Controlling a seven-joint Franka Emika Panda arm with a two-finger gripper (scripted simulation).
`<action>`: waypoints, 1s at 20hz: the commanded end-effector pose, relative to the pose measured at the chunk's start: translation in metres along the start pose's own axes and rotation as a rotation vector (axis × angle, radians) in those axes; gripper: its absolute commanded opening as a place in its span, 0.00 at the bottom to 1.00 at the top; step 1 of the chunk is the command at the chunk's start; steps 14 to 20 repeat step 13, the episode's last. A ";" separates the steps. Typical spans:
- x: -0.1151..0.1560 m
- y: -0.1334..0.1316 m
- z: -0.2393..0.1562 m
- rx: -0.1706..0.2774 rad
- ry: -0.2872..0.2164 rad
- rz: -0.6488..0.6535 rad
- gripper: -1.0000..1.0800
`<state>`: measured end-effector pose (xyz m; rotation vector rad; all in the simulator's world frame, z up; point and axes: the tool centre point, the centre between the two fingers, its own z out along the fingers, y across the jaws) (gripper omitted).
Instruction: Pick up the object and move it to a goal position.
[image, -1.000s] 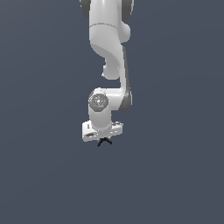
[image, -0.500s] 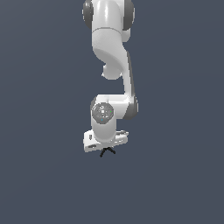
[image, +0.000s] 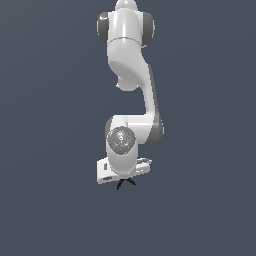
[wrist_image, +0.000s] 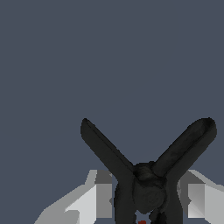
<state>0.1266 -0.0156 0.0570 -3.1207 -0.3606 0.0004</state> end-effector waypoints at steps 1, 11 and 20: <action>0.007 0.000 -0.002 0.000 0.000 0.000 0.00; 0.019 -0.001 -0.004 0.000 0.000 0.000 0.00; 0.019 0.000 -0.004 0.000 0.000 0.000 0.00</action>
